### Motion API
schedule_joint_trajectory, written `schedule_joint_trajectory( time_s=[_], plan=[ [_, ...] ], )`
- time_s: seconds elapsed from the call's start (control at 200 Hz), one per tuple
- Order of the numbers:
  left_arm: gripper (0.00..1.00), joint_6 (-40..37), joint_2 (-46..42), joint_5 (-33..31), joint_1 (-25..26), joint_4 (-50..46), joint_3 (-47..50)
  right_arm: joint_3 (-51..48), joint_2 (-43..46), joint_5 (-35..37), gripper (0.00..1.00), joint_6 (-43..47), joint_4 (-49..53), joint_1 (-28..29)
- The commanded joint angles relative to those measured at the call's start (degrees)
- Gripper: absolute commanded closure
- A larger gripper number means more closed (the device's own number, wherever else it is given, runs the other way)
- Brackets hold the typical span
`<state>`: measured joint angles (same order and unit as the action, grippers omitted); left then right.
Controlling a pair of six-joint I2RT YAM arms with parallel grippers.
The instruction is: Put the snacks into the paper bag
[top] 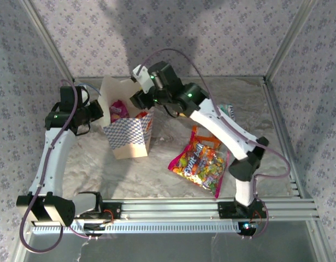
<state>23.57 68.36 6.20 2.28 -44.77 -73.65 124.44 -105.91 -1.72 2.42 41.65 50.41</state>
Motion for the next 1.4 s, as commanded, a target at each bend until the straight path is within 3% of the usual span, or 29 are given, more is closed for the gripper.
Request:
schedule_joint_trajectory(
  time_s=[0.0, 0.28, 0.46, 0.57, 0.745, 1.109, 1.394],
  plan=[
    [0.93, -0.7, 0.3, -0.2, -0.1, -1.0, -1.3, -5.9, 7.8, 4.8, 0.45, 0.3, -2.5, 0.2],
    [0.93, -0.7, 0.2, -0.4, -0.2, -1.1, -1.5, -19.2, 19.5, 12.9, 0.42, -5.0, -4.0, -4.7],
    [0.94, -0.8, 1.0, -0.4, -0.1, -1.4, -1.9, -28.4, 25.6, 14.2, 0.3, -15.3, 0.6, -12.8],
    [0.94, -1.0, 1.3, -0.1, -0.2, -1.4, -2.1, -36.1, 30.1, 11.8, 0.21, -22.2, 3.4, -18.4],
    [0.93, -1.0, 2.3, -0.1, -0.1, -1.2, -2.2, -43.9, 35.0, 6.5, 0.15, -23.6, 7.6, -24.5],
    [0.93, -1.2, 3.2, 0.7, -0.1, -1.9, -3.4, -46.9, 30.3, 4.0, 0.11, -17.4, 14.8, -26.2],
    [0.93, -0.8, 2.7, 0.8, -0.1, -1.9, -3.0, -49.2, 20.0, -4.7, 0.21, -13.0, 17.1, -25.6]
  ],
)
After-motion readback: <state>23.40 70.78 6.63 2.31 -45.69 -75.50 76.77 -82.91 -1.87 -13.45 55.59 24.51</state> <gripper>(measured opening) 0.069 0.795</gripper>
